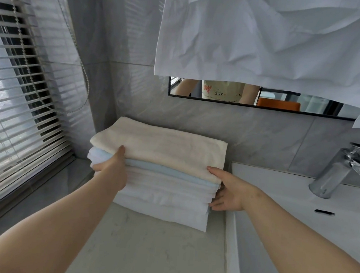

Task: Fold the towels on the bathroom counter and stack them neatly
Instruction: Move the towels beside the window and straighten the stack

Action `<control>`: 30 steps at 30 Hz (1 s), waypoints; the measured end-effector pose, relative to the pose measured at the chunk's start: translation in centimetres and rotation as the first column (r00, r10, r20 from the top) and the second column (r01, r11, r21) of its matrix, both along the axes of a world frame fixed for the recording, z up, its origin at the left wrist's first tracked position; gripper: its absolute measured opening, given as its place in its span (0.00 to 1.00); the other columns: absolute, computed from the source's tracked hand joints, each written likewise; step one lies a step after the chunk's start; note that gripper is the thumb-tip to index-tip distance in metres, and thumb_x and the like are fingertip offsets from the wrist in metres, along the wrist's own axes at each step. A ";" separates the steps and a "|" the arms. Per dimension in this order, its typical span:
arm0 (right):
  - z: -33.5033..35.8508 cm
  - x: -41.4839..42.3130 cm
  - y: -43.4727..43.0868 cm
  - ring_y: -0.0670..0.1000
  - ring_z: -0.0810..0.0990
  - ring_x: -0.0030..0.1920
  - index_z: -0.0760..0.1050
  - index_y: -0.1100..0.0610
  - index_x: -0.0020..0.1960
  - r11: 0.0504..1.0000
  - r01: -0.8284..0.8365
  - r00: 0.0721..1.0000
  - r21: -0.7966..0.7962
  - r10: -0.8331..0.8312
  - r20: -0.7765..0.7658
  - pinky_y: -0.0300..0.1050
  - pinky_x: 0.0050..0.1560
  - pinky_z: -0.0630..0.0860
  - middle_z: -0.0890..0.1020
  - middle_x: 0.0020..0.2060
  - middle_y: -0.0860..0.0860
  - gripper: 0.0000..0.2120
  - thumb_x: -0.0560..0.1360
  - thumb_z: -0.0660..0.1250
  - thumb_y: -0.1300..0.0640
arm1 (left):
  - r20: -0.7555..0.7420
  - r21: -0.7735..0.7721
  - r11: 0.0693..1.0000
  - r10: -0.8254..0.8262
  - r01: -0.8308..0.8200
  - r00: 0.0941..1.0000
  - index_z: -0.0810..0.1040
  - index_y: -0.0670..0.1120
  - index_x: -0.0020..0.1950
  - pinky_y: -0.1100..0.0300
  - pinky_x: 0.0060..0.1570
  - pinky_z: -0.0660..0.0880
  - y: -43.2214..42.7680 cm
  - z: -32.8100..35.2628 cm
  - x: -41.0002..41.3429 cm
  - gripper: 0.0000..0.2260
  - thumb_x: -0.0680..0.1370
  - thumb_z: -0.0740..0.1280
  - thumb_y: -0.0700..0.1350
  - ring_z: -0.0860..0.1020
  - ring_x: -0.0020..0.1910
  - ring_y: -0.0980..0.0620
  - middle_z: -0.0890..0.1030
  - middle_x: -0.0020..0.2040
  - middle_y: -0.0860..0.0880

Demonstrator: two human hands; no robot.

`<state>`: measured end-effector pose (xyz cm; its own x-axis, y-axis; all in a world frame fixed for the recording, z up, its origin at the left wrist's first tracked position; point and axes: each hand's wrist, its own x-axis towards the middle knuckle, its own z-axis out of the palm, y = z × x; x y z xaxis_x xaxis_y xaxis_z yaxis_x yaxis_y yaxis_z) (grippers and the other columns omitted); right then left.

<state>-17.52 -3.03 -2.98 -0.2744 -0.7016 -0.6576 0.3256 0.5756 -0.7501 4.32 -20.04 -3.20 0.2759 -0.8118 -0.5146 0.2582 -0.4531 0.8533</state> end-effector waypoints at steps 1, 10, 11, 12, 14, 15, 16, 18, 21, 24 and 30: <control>0.1 0.0 -0.1 0.58 0.76 0.44 0.70 0.60 0.56 1.000 -0.001 1.000 -0.002 0.001 0.001 0.51 0.45 0.72 0.76 0.46 0.59 0.23 0.73 0.66 0.42 | -0.018 0.008 1.000 -0.013 0.014 1.000 0.61 0.52 0.69 0.39 0.58 0.70 0.1 0.0 0.0 0.41 0.62 0.75 0.60 0.69 0.62 0.41 0.66 0.67 0.49; 0.4 -0.3 -0.3 0.57 0.68 0.68 0.67 0.56 0.69 0.988 -0.146 0.982 0.042 0.150 -0.117 0.62 0.68 0.59 0.71 0.68 0.58 0.34 0.72 0.61 0.34 | -0.124 0.106 0.985 -0.121 0.134 0.985 0.55 0.48 0.74 0.39 0.68 0.59 -0.2 0.9 -1.0 0.37 0.71 0.69 0.57 0.63 0.69 0.41 0.62 0.71 0.47; 0.3 -0.4 -0.3 0.57 0.66 0.70 0.66 0.55 0.70 0.986 -0.158 0.978 0.050 0.163 -0.130 0.62 0.68 0.58 0.69 0.69 0.58 0.35 0.72 0.61 0.34 | -0.117 0.107 0.985 -0.124 0.137 0.985 0.54 0.48 0.74 0.40 0.69 0.59 -0.3 1.0 -1.0 0.36 0.73 0.69 0.56 0.63 0.69 0.42 0.61 0.71 0.47; 0.3 -0.4 -0.3 0.56 0.64 0.71 0.64 0.55 0.72 0.986 -0.155 0.975 0.058 0.162 -0.151 0.62 0.68 0.58 0.67 0.70 0.58 0.36 0.72 0.60 0.34 | -0.100 0.102 0.986 -0.123 0.133 0.987 0.54 0.47 0.74 0.42 0.69 0.59 -0.4 1.0 -1.0 0.36 0.74 0.68 0.55 0.63 0.70 0.42 0.62 0.71 0.47; 0.3 -0.2 -0.4 0.56 0.62 0.71 0.60 0.55 0.73 0.993 -0.106 0.969 0.057 0.116 -0.218 0.60 0.67 0.60 0.64 0.71 0.58 0.37 0.73 0.62 0.35 | -0.068 0.089 0.987 -0.125 0.131 0.990 0.55 0.46 0.74 0.44 0.69 0.60 0.2 1.3 -1.1 0.33 0.75 0.67 0.54 0.63 0.69 0.44 0.63 0.70 0.49; 0.3 -0.1 -0.6 0.56 0.64 0.70 0.61 0.55 0.72 0.997 -0.068 0.963 0.047 0.078 -0.258 0.57 0.66 0.63 0.66 0.70 0.57 0.35 0.73 0.63 0.37 | -0.045 0.058 0.991 -0.119 0.122 0.992 0.57 0.46 0.73 0.45 0.68 0.61 0.5 1.4 -1.2 0.31 0.75 0.67 0.53 0.64 0.68 0.44 0.64 0.68 0.50; 0.3 0.0 -0.7 0.56 0.67 0.66 0.64 0.55 0.70 0.999 -0.035 0.955 0.035 0.043 -0.292 0.54 0.63 0.66 0.69 0.66 0.57 0.32 0.73 0.65 0.38 | 0.003 0.015 0.995 -0.101 0.101 0.995 0.59 0.46 0.72 0.44 0.67 0.63 0.3 1.5 -1.1 0.29 0.76 0.67 0.52 0.65 0.67 0.45 0.65 0.65 0.50; 0.3 0.0 -0.9 0.54 0.74 0.52 0.71 0.56 0.59 1.000 0.003 0.949 0.003 -0.002 -0.315 0.47 0.53 0.71 0.75 0.53 0.55 0.23 0.73 0.66 0.41 | 0.103 -0.085 0.994 -0.054 0.063 0.993 0.64 0.47 0.67 0.44 0.61 0.70 0.4 2.1 -0.7 0.26 0.74 0.71 0.47 0.69 0.63 0.46 0.68 0.61 0.50; 0.3 0.2 -1.0 0.51 0.73 0.37 0.73 0.57 0.44 0.997 0.063 0.954 -0.046 -0.074 -0.289 0.42 0.39 0.74 0.74 0.39 0.54 0.15 0.73 0.68 0.45 | 0.143 -0.130 0.990 -0.032 0.051 0.989 0.67 0.47 0.65 0.47 0.56 0.73 0.1 2.4 -0.3 0.24 0.72 0.72 0.43 0.71 0.59 0.46 0.69 0.59 0.49; 0.2 0.3 -1.1 0.52 0.75 0.39 0.74 0.60 0.47 0.992 0.080 0.949 -0.100 -0.107 -0.297 0.43 0.39 0.76 0.76 0.45 0.58 0.14 0.73 0.71 0.49 | 0.182 -0.155 0.987 -0.007 0.036 0.983 0.68 0.46 0.64 0.46 0.55 0.75 -0.9 2.4 0.0 0.25 0.70 0.73 0.41 0.73 0.59 0.43 0.70 0.61 0.47; 0.6 0.5 -0.5 0.53 0.77 0.39 0.75 0.63 0.54 0.994 0.031 0.966 -0.103 -0.057 -0.254 0.44 0.39 0.79 0.78 0.41 0.58 0.16 0.72 0.72 0.54 | 0.139 -0.089 0.989 -0.104 0.117 0.985 0.64 0.51 0.64 0.48 0.59 0.72 -2.0 1.7 0.6 0.35 0.61 0.75 0.49 0.72 0.59 0.46 0.68 0.62 0.51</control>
<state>-16.99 -3.55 -2.42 -0.4569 -0.7424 -0.4900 0.1384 0.4848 -0.8636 4.87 -22.06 -1.46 0.2425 -0.8854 -0.3966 0.0918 -0.3860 0.9179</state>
